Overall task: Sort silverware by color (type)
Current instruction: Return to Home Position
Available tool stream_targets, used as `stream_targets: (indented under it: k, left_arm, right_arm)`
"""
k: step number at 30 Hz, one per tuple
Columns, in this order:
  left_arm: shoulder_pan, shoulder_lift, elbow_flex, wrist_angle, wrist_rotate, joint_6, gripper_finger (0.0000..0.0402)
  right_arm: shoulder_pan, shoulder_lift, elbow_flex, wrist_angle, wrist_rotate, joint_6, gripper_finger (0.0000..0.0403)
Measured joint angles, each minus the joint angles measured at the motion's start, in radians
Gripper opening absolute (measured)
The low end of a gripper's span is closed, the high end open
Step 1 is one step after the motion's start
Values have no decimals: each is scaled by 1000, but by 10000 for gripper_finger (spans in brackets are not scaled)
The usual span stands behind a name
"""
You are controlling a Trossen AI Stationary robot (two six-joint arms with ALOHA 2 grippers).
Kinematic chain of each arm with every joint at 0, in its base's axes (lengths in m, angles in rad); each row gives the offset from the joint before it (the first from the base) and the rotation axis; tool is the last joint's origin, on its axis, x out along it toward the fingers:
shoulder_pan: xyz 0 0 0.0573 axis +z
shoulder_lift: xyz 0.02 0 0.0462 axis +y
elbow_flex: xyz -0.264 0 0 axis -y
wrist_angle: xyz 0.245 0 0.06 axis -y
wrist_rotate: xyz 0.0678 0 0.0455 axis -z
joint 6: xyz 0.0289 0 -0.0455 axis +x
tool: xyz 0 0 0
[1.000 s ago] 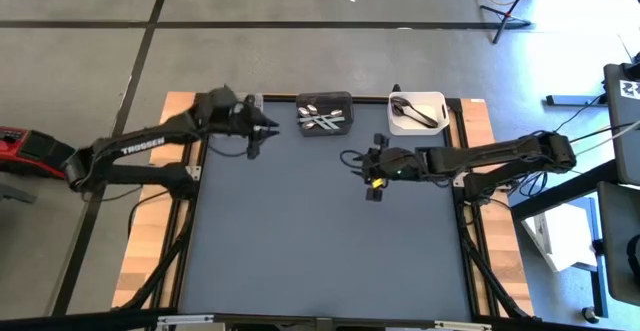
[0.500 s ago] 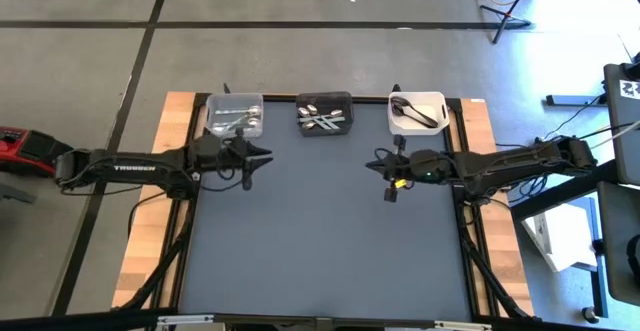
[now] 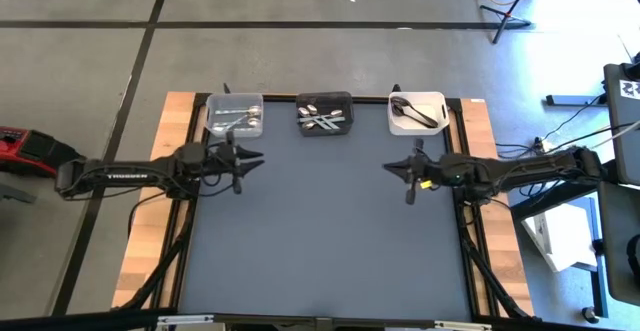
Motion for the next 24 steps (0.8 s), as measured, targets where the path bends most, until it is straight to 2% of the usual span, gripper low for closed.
stream_targets:
  k: [7,11,15,24]
  left_arm:
    - [0,-96,-29,-13,4,1,91]
    - [0,-114,-29,-33,-3,-5,91]
    - [1,-117,-29,-36,-3,-8,91]
    - [1,-118,-29,-25,-3,-7,91]
  right_arm:
    - [0,-196,-98,-1,-13,34,7]
    - [-1,-307,-141,-43,24,29,7]
    - [0,-408,-163,-50,-2,29,7]
    - [0,-635,-164,-226,5,30,7]
